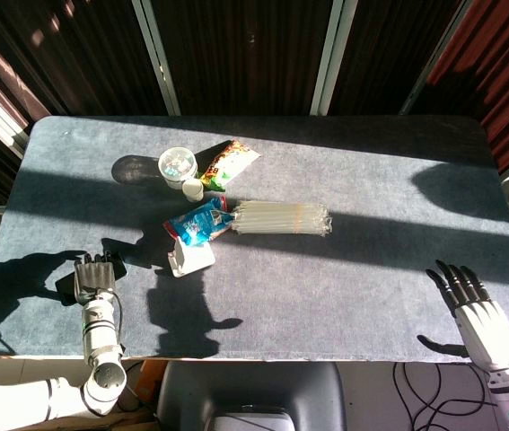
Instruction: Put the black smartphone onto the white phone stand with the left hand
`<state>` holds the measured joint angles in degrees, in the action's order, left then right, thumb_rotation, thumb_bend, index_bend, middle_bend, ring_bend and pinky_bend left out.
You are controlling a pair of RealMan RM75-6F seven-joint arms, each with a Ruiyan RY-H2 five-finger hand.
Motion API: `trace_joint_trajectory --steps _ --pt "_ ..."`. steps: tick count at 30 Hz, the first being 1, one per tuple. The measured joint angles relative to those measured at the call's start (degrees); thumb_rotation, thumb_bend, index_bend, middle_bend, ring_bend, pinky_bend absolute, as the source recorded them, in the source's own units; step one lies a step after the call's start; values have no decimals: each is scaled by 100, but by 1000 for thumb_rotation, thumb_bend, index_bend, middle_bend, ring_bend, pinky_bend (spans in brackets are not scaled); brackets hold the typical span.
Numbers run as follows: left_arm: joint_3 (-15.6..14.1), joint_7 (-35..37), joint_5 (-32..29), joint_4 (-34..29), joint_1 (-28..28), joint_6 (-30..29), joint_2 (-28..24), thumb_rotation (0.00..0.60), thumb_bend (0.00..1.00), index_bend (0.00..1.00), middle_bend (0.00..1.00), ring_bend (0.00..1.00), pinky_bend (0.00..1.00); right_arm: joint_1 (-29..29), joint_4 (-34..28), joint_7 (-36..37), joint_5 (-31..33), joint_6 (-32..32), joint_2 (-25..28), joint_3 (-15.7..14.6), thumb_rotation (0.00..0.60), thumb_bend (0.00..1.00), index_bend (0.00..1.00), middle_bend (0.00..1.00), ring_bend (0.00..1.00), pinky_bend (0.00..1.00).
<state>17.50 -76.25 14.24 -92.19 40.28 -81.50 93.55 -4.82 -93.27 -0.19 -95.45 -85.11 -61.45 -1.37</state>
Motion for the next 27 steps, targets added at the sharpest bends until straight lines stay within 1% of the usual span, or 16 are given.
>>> trace_joint_trajectory --steps 11,20,23,27 --pt "-8 -34 -299 611 260 124 196 600 273 127 217 122 226 0 21 94 7 -15 33 2 600 215 0 0 0 0" --pt "44 -158 -663 1139 409 295 323 600 275 186 323 174 240 7 23 96 28 -30 31 14 600 215 0 0 0 0" --pt "63 -265 -814 1330 459 333 368 600 283 245 396 208 244 7 25 96 32 -30 30 16 600 215 0 0 0 0" --pt "104 -436 -1054 1556 523 404 429 600 289 360 544 301 252 3 22 83 42 -19 26 21 600 215 0 0 0 0"
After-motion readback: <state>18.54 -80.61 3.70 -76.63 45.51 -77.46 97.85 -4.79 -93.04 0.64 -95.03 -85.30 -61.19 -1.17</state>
